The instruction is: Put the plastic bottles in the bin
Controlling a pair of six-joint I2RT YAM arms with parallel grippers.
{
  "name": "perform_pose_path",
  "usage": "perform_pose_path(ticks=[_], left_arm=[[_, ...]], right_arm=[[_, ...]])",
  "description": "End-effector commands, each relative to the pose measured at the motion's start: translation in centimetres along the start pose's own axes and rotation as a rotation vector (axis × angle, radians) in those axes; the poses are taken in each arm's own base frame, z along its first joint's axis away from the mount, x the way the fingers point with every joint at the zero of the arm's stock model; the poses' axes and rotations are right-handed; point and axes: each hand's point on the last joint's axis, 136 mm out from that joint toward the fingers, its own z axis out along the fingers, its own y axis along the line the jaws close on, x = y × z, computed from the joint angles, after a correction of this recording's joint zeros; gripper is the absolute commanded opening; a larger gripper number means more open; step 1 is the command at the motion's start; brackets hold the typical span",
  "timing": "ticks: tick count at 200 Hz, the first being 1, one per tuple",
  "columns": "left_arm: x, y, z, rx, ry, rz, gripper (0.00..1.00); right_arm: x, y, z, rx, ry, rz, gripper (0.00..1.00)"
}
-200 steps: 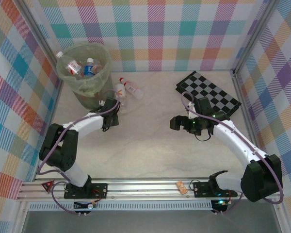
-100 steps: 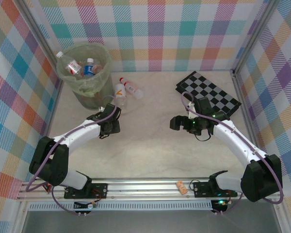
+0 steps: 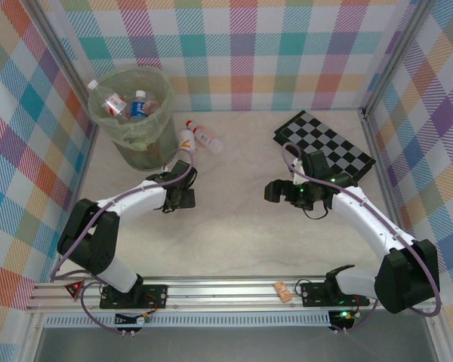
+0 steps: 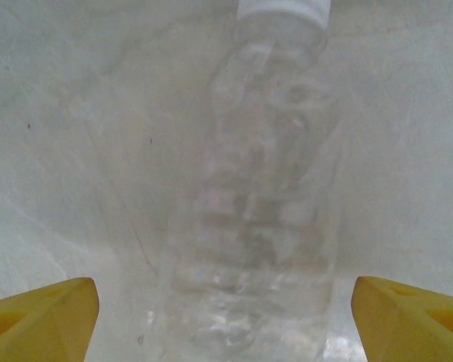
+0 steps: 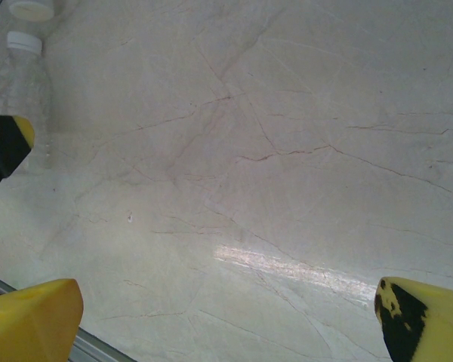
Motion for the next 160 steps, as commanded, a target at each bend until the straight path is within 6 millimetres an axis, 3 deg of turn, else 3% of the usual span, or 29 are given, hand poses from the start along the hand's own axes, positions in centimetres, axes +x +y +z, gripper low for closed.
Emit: perform_pose_path(ticks=[1,25,46,84,121,160], left_arm=[[-1.0,0.0,0.2,-0.052,-0.009,0.078,0.87],[-1.0,-1.0,1.4,-0.034,0.013,0.093,0.85],[-0.6,-0.9,2.3,-0.050,0.028,0.089,0.75],[-0.3,-1.2,1.8,-0.040,0.023,0.083,0.61],[-0.6,-1.5,-0.2,-0.017,0.004,0.095,0.51],[-1.2,-2.3,-4.2,0.044,-0.033,0.120,0.48]], right_arm=[[0.1,0.1,-0.2,-0.004,0.001,-0.025,0.99],[0.1,0.0,-0.3,0.001,-0.001,-0.026,0.99],[0.2,0.0,-0.4,0.005,-0.002,-0.028,0.99],[0.1,0.0,-0.2,0.005,0.001,-0.032,0.99],[-0.3,0.2,0.1,-0.003,0.007,-0.028,0.99],[-0.8,0.3,-0.1,0.007,-0.010,-0.036,0.99]])
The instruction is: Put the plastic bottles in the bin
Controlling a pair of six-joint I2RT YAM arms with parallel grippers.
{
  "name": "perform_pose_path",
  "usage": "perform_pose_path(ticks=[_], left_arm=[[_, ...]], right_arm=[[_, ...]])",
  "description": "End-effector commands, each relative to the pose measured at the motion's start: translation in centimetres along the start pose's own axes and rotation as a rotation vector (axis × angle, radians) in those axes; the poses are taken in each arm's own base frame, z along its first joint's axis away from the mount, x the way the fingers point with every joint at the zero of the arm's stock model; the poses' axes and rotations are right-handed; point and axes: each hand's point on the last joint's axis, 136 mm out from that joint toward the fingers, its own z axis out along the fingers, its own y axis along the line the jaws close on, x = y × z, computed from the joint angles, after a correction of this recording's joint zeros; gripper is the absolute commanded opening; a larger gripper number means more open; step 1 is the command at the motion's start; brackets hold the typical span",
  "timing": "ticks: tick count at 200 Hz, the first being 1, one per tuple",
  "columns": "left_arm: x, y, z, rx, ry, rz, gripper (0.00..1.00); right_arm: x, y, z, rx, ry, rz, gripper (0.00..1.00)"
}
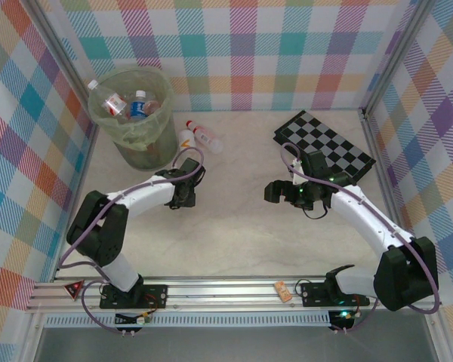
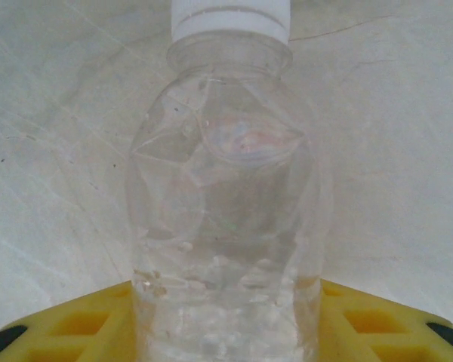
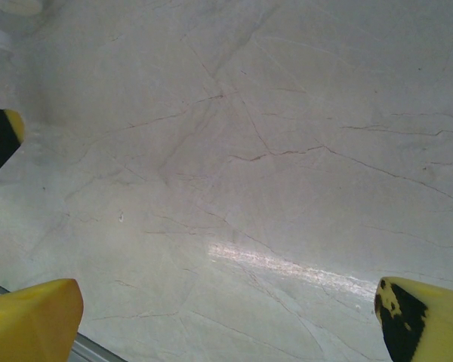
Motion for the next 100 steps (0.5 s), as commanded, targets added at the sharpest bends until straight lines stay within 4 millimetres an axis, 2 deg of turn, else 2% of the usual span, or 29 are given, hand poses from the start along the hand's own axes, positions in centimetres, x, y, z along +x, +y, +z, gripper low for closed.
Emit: perform_pose_path(ticks=[1,33,65,86,100], left_arm=[[-1.0,-0.6,-3.8,0.049,-0.042,0.023,0.48],[-1.4,-0.3,-7.7,0.070,-0.085,0.053,0.46],[-1.8,-0.8,-11.9,0.185,-0.107,0.069,0.45],[-2.4,-1.8,-15.4,0.307,-0.134,0.075,0.44],[-3.8,-1.9,-18.3,0.369,-0.196,0.067,0.44]], right_arm=[[-0.9,0.6,-0.5,-0.008,-0.020,-0.025,0.99],[-1.3,0.8,-0.1,-0.017,-0.016,-0.024,0.99],[-1.9,1.2,-0.2,-0.023,-0.023,-0.034,0.99],[-2.1,1.3,-0.2,-0.023,-0.026,-0.037,0.99],[-2.1,1.4,-0.2,-0.027,-0.024,-0.038,0.99]])
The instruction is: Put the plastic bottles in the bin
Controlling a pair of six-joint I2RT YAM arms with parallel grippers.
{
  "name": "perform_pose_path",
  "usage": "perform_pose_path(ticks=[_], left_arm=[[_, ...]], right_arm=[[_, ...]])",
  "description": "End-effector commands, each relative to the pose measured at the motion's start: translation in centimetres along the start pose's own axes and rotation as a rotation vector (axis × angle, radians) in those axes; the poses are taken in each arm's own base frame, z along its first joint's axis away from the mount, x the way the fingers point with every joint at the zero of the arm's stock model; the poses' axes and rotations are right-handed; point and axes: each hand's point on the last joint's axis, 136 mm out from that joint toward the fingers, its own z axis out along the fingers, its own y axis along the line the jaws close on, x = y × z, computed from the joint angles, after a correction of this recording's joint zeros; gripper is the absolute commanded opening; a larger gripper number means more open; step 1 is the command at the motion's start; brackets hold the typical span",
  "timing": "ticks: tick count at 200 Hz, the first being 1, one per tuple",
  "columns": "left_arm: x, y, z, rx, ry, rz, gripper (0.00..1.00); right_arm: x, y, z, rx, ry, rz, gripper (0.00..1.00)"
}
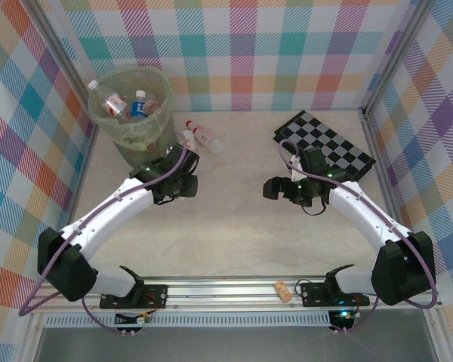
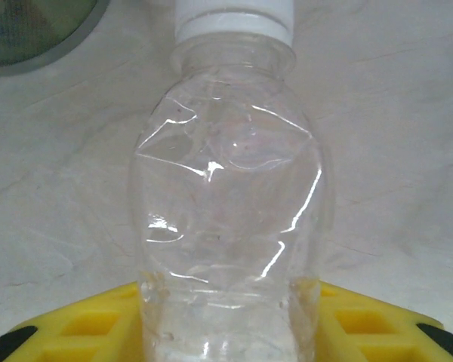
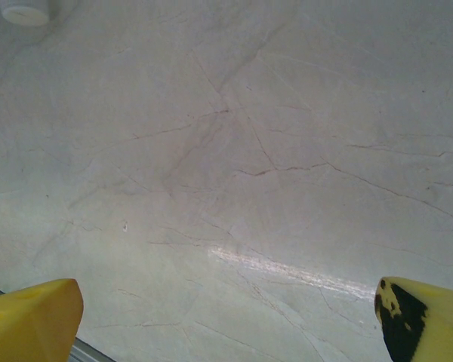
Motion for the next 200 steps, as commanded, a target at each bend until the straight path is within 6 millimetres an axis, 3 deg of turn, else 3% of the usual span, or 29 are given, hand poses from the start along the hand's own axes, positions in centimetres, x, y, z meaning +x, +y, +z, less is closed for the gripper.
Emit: perform_pose_path(ticks=[1,31,65,99,138,171,200], left_arm=[[-1.4,-1.6,-4.5,0.125,-0.041,0.029,0.44],[-6.1,-1.3,-9.2,0.139,-0.158,0.056,0.43],[-12.1,1.9,-11.6,0.111,-0.268,0.004,0.43],[-17.9,8.5,-10.4,0.085,-0.359,-0.178,0.40],[-22.0,15.1,-7.4,0.001,-0.400,-0.307,0.38],[-23.7,18.6,-5.9,-0.057,-0.419,-0.344,0.39],[-24.8,20.2,-4.6,-0.059,-0.423,-0.365,0.40]], right_arm=[[-1.0,0.9,-0.3,-0.025,-0.017,-0.028,0.99],[-1.0,1.2,-0.2,-0.040,-0.012,-0.025,0.99],[-0.4,0.8,-0.4,-0.035,-0.017,-0.024,0.99],[0.2,0.4,-0.3,-0.023,-0.007,-0.020,0.99],[-0.1,0.9,-1.0,-0.033,-0.020,-0.026,0.99],[0.5,-0.1,-1.6,0.019,-0.033,-0.033,0.99],[0.7,-0.5,-1.2,0.030,-0.020,-0.025,0.99]])
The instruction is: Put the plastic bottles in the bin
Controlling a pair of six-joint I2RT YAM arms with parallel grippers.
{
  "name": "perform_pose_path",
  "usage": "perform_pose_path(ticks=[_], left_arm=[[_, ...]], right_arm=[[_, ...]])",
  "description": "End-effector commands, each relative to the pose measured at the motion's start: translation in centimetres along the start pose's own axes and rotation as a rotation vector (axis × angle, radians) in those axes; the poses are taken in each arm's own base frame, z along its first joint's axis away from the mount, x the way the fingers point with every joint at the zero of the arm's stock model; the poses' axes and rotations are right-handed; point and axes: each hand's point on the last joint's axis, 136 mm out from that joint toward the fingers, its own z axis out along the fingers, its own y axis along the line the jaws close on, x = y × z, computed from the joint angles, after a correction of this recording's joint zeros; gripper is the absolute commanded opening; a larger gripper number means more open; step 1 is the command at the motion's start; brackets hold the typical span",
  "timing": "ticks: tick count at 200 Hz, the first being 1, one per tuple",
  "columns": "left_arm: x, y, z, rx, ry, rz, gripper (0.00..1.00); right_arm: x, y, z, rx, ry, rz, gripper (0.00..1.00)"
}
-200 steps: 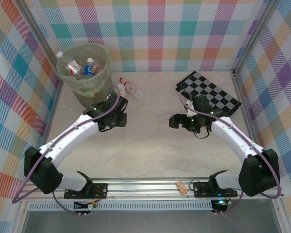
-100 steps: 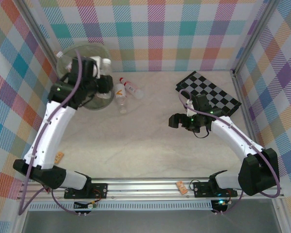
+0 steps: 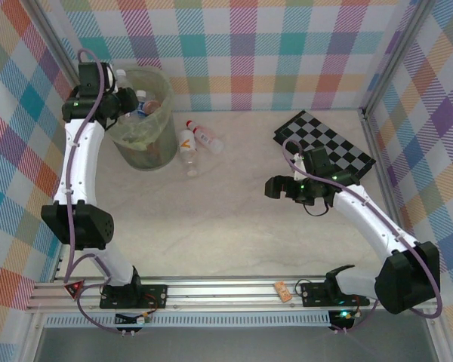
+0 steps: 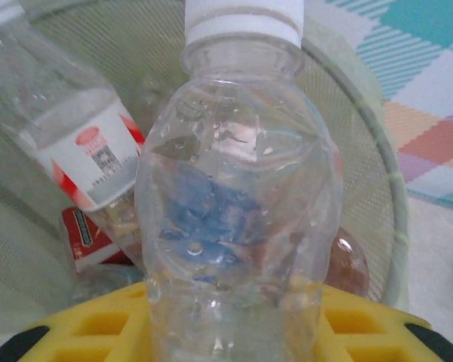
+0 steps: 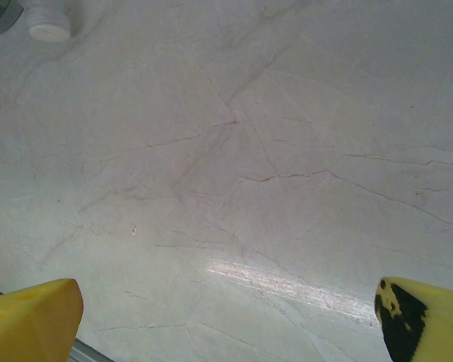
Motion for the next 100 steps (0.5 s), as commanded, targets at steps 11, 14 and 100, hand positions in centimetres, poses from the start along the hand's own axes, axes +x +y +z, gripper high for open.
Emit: perform_pose_path(ticks=[11,14,100], left_arm=[[-2.0,1.0,1.7,0.000,-0.031,-0.007,0.40],[-2.1,1.2,1.9,-0.003,-0.027,-0.008,0.40],[1.4,3.7,7.7,-0.086,0.176,0.063,0.55]], right_arm=[[0.8,-0.6,0.3,0.023,0.030,-0.007,0.99],[0.8,-0.6,0.3,0.022,0.030,-0.007,0.99],[0.7,-0.8,0.8,0.029,0.041,-0.003,0.99]])
